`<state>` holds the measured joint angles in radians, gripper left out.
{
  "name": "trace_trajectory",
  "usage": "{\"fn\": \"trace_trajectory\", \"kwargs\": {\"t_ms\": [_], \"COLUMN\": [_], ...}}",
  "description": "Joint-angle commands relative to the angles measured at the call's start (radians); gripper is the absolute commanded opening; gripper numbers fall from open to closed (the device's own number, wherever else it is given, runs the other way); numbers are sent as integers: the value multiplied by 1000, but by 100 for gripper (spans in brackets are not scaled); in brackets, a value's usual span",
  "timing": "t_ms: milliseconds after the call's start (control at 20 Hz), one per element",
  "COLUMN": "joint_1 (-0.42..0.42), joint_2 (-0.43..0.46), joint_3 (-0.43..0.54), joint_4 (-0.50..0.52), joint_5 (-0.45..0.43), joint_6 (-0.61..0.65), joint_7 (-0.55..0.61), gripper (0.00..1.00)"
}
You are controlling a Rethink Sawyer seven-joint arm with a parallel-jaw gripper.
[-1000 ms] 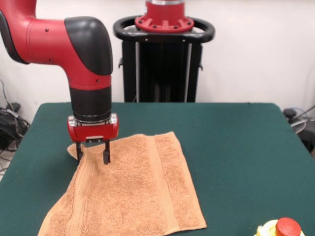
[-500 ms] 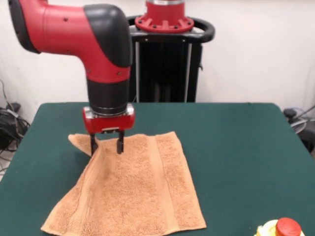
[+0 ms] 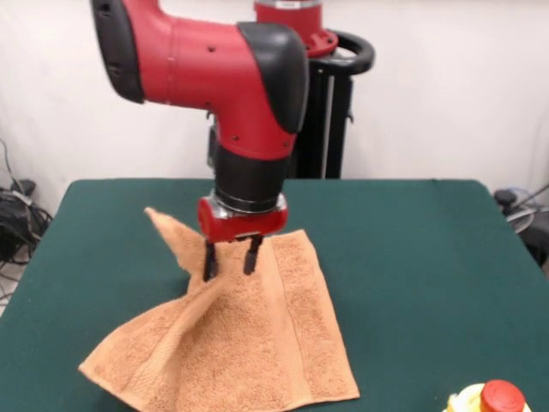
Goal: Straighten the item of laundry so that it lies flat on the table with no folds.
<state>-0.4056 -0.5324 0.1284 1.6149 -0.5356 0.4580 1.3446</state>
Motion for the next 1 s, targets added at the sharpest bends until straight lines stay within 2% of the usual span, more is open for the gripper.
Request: {"fn": "trace_trajectory", "kwargs": {"t_ms": [50,450,1000], "joint_1": [-43,-137,-162], "joint_2": [58,62,74], "joint_3": [5,68,83], "joint_4": [15,42,29], "joint_5": [-11,-23,-41], "joint_6": [-85,-130,-126], "joint_7": [130,54,28], "gripper": [100,100,100]}}
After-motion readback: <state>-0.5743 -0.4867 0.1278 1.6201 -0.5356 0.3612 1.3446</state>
